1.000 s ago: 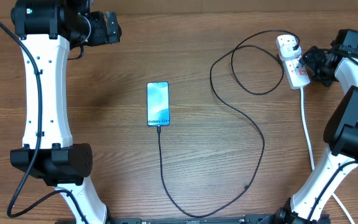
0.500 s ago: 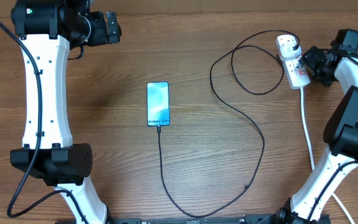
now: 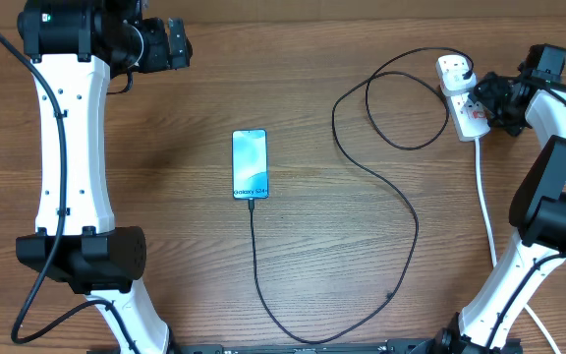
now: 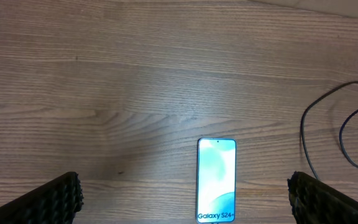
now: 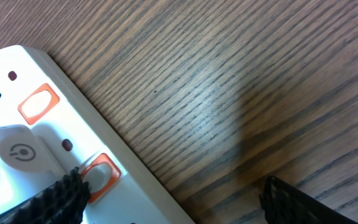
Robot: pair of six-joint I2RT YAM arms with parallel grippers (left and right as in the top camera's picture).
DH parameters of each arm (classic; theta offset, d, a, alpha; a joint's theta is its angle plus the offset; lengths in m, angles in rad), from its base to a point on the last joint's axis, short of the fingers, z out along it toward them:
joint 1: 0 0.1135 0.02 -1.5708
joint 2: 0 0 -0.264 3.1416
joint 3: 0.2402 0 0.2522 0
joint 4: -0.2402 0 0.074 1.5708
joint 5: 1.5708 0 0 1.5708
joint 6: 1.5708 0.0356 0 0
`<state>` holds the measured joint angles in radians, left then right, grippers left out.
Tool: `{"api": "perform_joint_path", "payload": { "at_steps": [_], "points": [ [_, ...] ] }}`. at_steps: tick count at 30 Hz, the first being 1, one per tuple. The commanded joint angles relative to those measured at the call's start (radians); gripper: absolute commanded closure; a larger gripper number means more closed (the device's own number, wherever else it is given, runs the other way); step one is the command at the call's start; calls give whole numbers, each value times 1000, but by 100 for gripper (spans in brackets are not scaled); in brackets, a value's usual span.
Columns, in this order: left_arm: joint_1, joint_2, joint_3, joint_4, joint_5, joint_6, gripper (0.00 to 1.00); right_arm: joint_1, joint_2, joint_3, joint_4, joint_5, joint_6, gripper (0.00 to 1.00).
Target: Plug charger to phone and switch on socket
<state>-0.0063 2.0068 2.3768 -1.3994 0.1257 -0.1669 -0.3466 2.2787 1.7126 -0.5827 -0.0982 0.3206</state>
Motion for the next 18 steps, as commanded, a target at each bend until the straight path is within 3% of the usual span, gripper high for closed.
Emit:
{"api": "perform_joint_path", "payload": {
  "at_steps": [1,4,18],
  "points": [
    [4,-16,14,0,-10,-13,0,30,21,-29,-30,-49,-34,9],
    [4,-16,14,0,-10,-13,0,-2,-12,0,-83,-49,-33,2],
    [4,-16,14,0,-11,-13,0,-76,-356,13,-312,-34,-89,1]
  ]
}}
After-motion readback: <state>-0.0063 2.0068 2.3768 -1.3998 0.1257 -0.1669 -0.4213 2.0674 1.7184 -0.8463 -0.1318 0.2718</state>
